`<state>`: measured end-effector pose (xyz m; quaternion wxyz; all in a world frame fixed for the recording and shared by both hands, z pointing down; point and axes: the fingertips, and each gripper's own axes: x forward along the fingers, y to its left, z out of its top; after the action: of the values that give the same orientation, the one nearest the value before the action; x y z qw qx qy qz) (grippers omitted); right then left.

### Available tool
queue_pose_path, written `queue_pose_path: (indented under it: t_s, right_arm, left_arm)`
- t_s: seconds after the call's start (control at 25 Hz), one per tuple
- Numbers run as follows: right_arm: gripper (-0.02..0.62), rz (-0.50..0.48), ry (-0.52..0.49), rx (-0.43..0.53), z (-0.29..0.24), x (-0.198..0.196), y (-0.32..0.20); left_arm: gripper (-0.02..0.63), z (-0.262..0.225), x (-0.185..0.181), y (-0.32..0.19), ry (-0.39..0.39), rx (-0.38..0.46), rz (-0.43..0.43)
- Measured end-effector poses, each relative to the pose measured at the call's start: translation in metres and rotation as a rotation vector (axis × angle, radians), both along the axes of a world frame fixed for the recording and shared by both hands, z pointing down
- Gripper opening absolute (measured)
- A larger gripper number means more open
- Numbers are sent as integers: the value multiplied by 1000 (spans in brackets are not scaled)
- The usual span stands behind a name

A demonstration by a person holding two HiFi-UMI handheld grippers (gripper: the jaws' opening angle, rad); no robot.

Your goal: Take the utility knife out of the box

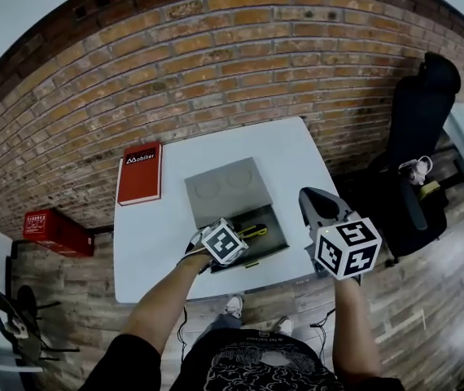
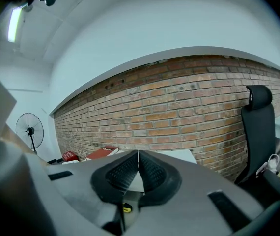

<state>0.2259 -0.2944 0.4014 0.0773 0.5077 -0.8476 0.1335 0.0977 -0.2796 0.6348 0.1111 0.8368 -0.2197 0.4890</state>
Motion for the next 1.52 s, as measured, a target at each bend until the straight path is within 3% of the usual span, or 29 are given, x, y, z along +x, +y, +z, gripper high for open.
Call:
queue_pose_path:
  t_s: [0.16,0.36,0.44,0.8,1.08,1.52]
  right_arm:
    - [20,32,1,-8,3,12,1]
    - [20,56,2,-23,9,18,2]
    - [20,57,3,-25,10,19,2]
    - [20,58,2,-25,10,25,4]
    - [20,39,-7,-15,6,19,1]
    - [20,-26,-10,-4,2,-6,-3]
  left_arm:
    - [187,9,4,-2,-28,-19,36]
    - [177,12,7,4,-47,-110,76]
    - [133,13,6,3,-58,-130,71]
    - [127,14,8,2,-74,-163,20]
    - [127,-7,6,-1,-37,-122,5]
    - [127,-69,-4,-20,76,36,-87]
